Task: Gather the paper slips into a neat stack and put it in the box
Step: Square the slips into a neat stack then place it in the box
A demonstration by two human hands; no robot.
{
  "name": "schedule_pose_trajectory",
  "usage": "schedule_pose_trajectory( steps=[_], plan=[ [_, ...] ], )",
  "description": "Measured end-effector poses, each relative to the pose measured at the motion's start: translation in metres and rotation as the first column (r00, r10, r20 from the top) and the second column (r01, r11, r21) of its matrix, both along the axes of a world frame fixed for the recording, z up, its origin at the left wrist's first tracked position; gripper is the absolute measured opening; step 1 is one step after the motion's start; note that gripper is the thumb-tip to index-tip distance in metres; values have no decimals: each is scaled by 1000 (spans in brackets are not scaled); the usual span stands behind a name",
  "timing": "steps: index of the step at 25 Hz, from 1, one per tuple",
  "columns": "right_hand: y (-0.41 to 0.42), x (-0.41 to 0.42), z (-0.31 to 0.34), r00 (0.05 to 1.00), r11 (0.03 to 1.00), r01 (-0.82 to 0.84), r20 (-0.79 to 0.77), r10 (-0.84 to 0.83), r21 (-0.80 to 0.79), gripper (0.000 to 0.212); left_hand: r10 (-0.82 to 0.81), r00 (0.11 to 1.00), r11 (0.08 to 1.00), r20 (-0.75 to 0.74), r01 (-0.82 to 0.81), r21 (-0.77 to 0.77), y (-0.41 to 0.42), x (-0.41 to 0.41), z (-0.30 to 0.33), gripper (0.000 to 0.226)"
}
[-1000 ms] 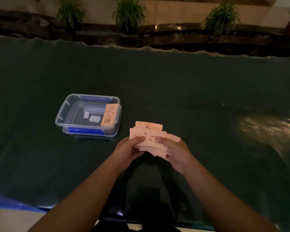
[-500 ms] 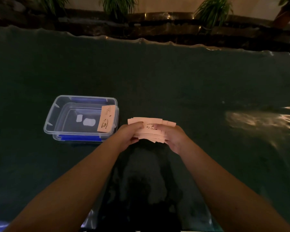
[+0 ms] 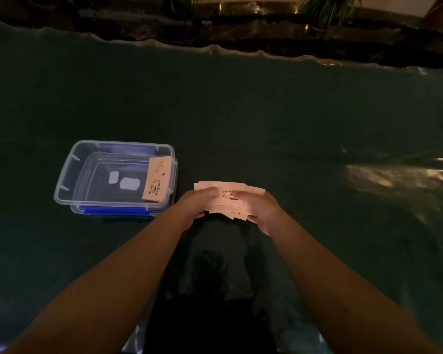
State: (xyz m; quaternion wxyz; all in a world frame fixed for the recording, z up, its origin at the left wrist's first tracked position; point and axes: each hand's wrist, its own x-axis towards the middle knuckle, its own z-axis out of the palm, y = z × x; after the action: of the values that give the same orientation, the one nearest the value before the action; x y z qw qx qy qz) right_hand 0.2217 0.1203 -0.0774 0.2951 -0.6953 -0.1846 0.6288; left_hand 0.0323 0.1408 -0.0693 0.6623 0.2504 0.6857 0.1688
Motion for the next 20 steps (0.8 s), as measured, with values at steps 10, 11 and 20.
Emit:
schedule_pose_trajectory(
  steps=[10, 11, 20],
  plan=[
    [-10, 9, 7, 994, 995, -45, -98, 54, 91, 85, 82, 968, 996, 236, -73, -46, -3, -11, 4, 39],
    [-13, 8, 6, 990, 995, -34, -130, 46, 94, 80, 87, 958, 996, 272, -77, -49, -5, -13, 6, 42],
    [-51, -12, 9, 904, 974, 196, -405, -135, 114, 55, 359, 784, 900, 506, -435, 35, -36, 0, 16, 65]
  ],
)
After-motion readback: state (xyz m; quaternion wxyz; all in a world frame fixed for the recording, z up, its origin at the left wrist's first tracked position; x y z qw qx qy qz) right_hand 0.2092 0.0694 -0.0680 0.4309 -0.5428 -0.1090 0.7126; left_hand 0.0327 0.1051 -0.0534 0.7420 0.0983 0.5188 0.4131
